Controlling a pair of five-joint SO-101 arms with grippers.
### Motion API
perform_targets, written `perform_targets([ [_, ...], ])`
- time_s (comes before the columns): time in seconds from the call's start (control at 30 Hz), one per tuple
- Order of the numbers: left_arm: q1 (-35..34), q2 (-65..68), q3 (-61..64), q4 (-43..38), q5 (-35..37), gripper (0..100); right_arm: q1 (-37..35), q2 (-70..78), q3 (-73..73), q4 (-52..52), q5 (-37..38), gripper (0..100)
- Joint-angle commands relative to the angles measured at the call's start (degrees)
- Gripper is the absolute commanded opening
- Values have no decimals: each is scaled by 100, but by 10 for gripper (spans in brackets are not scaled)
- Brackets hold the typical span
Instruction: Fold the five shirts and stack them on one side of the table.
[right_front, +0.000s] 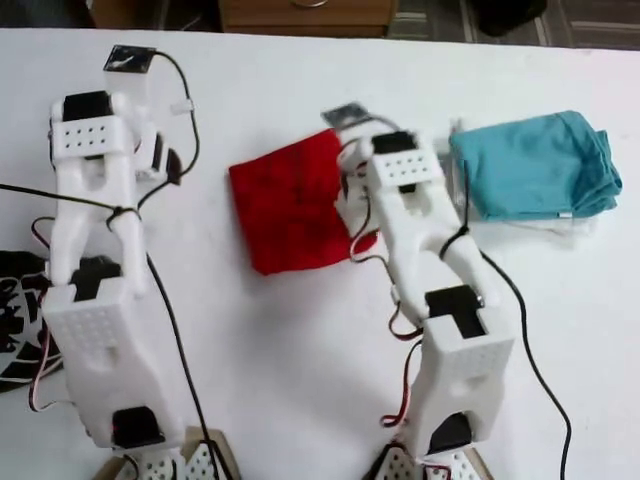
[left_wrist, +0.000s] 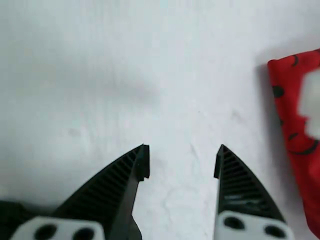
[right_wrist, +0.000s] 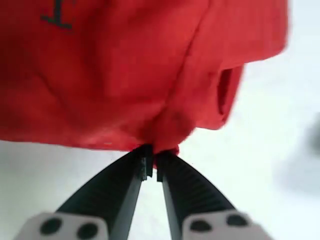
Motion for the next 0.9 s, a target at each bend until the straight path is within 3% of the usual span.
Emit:
perform_targets([
  [0.0,-53,-378,-75,-79,-70,233,110,-40,-1196,602,70,18],
  [0.2,-44,-378,-75,-79,-70,233,75,31,-2752,831,738,18],
  [0.63,-53,-396,-75,-44,-79,233,576,1191,-2901,110,1846,18],
  [0.87,-44,-378,-110,-53,-79,233,980,1613,-2875,-277,1890,18],
])
